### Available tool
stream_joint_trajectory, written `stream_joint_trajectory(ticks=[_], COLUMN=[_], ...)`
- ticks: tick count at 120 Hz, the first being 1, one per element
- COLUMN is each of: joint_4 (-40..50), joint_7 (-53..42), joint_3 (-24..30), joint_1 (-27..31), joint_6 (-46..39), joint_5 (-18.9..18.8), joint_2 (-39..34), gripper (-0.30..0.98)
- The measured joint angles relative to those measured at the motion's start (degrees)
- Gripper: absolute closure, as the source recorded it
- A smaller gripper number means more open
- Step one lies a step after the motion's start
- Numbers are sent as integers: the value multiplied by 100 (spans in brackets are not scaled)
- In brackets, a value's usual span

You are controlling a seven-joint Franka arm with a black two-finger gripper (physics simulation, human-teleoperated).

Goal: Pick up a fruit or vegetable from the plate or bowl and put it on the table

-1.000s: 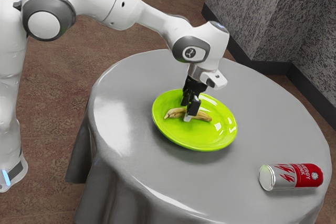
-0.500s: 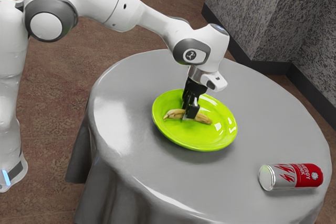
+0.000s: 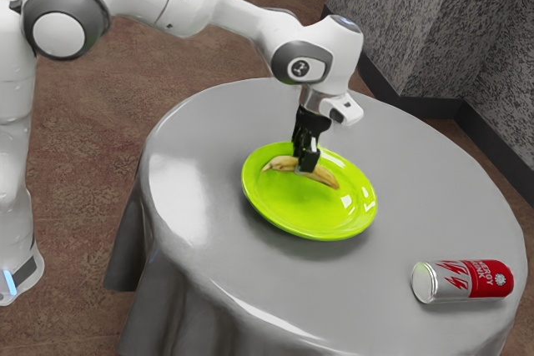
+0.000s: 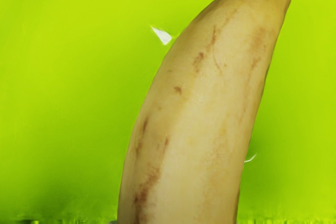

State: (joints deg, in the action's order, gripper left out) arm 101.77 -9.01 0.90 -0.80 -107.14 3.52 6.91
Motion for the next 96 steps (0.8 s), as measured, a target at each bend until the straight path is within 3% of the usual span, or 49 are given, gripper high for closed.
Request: stream_joint_trajectory(ticks=[22, 59, 78, 92, 96], joint_4=[-6, -221, -277, -286, -286], joint_7=[26, 52, 60, 64, 65], joint_3=[-292, -1541, -1760, -1849, -1868], joint_1=[-25, 147, 339, 161, 102], joint_6=[216, 487, 540, 560, 565], joint_5=[-12, -22, -30, -32, -27], joint_2=[-339, -418, -381, -375, -376], gripper=[51, 51, 51, 51, 45])
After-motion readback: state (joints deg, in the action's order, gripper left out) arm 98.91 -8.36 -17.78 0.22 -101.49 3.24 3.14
